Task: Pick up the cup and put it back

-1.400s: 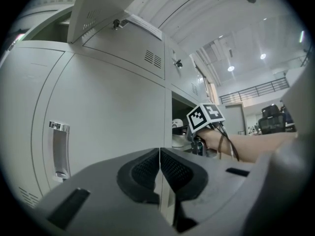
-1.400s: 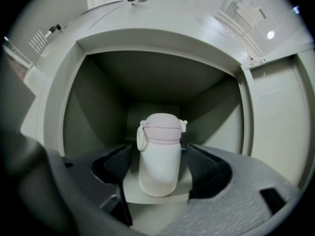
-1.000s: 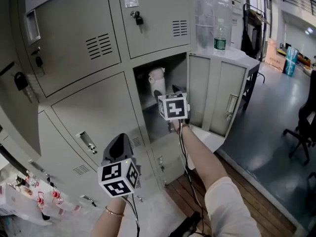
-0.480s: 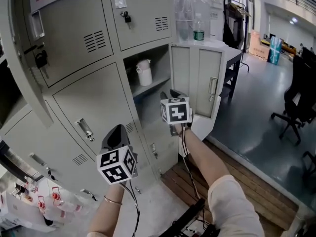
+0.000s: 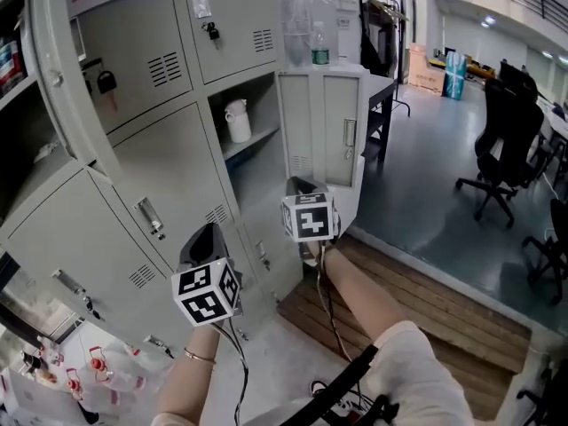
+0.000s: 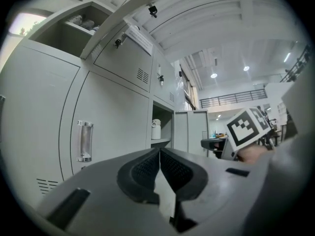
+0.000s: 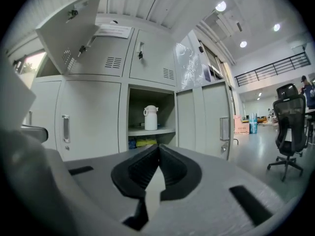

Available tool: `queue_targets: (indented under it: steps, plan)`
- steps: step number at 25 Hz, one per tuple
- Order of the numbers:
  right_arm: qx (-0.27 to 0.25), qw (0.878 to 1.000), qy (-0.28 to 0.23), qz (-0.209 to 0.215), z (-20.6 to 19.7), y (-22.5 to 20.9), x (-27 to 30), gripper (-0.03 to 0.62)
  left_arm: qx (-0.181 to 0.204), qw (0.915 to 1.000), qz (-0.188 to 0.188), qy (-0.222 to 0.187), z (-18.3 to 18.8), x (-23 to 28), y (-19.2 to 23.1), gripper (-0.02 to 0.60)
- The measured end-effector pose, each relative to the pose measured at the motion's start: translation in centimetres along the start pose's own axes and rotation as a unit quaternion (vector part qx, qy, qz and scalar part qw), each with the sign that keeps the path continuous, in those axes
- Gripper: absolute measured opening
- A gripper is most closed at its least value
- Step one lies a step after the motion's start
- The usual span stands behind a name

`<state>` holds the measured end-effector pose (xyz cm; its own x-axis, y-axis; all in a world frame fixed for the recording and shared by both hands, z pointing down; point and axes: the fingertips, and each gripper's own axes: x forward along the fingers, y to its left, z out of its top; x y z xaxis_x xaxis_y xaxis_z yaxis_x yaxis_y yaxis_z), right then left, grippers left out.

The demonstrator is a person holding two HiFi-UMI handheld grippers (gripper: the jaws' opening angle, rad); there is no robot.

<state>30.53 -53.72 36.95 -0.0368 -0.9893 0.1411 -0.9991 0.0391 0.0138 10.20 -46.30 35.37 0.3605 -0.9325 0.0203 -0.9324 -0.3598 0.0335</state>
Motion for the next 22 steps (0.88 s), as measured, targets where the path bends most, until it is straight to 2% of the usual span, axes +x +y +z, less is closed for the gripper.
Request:
queue_targets:
  steps: [8,13,18,22]
  plan:
    - [0.012,0.999,-0.01,-0.033,-0.8,2.3,-7.5,-0.009,-0.011,0.9997,-0.023,-0.001,-0.4,-4.7,1.2,0.009]
    - [0.02,0.999,-0.005,-0.047,-2.9,3.6,-11.2,-0.009,-0.015,0.9992,-0.037,0.01,-1.9,-5.9,1.3,0.009]
    - [-0.001,0.999,0.013,-0.04,-5.2,4.2,-12.6,-0.009,-0.015,0.9989,-0.038,0.022,-3.4,-6.1,0.7,0.01]
    - [-0.014,0.999,0.023,-0.029,-5.3,3.9,-12.3,-0.01,-0.028,0.9987,-0.035,0.027,-3.5,-5.4,0.1,0.009]
